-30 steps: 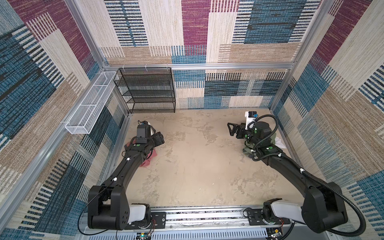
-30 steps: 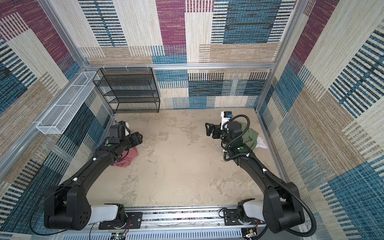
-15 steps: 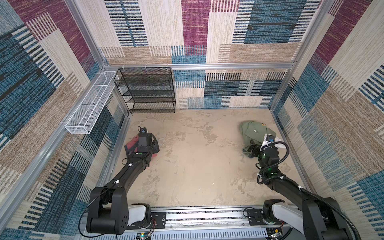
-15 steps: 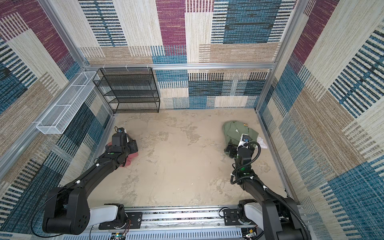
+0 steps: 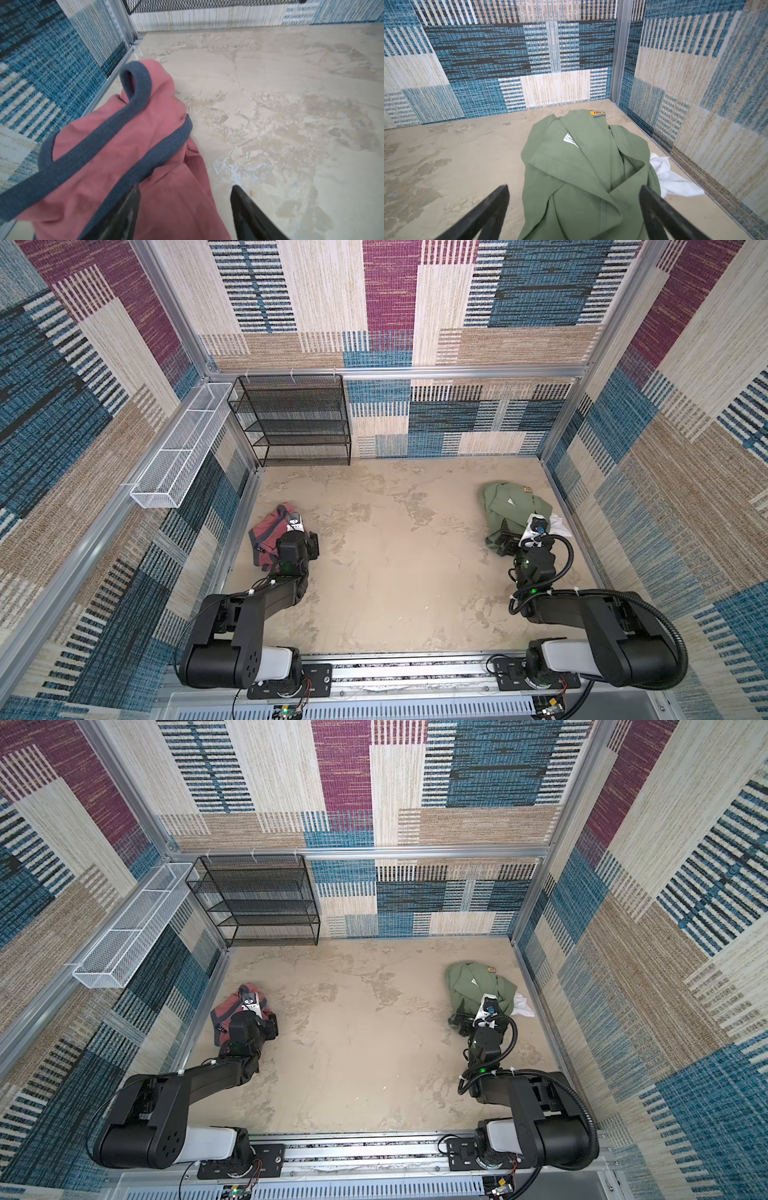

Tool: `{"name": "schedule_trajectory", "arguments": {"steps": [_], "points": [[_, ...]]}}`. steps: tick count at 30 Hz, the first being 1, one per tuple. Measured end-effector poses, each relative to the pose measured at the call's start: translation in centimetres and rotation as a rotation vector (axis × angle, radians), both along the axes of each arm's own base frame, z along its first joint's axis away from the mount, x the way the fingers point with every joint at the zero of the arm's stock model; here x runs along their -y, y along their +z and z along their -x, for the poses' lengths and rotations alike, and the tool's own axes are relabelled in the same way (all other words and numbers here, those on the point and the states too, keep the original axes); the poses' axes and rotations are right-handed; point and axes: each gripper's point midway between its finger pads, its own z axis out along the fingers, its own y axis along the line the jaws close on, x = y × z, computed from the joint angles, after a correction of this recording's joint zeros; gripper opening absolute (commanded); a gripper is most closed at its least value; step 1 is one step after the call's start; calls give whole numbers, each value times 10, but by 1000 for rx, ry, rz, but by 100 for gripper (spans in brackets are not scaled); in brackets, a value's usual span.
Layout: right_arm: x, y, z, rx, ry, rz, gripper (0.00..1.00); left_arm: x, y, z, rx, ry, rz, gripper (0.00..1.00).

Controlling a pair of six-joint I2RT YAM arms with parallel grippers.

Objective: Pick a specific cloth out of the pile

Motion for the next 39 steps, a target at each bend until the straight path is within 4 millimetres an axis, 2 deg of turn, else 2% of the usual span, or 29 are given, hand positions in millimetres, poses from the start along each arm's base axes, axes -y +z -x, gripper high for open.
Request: {"name": "schedule_trajectory", "arguments": {"steps": [5, 11, 13, 15, 20, 28, 39], "points": [[0, 4, -3, 21, 1, 19, 100, 7, 6, -8, 60, -51, 1, 72], [-3, -7, -6, 5, 28, 28, 100, 11, -4, -12, 74, -79, -1, 73], [-6, -6, -8, 12, 40, 31, 100, 10, -10, -11, 61, -77, -1, 73], [-7, -3, -9, 19, 51, 30, 100, 9, -8, -13, 67, -78, 2, 74], [-4, 5, -32, 16, 67, 28, 100, 3, 5, -27, 93, -74, 12, 75], [-8, -7, -33, -31, 101, 21, 100, 3, 0, -26, 69, -81, 22, 75], [-8, -9, -33, -42, 103, 21, 100, 2, -2, -25, 63, -80, 23, 75]]}}
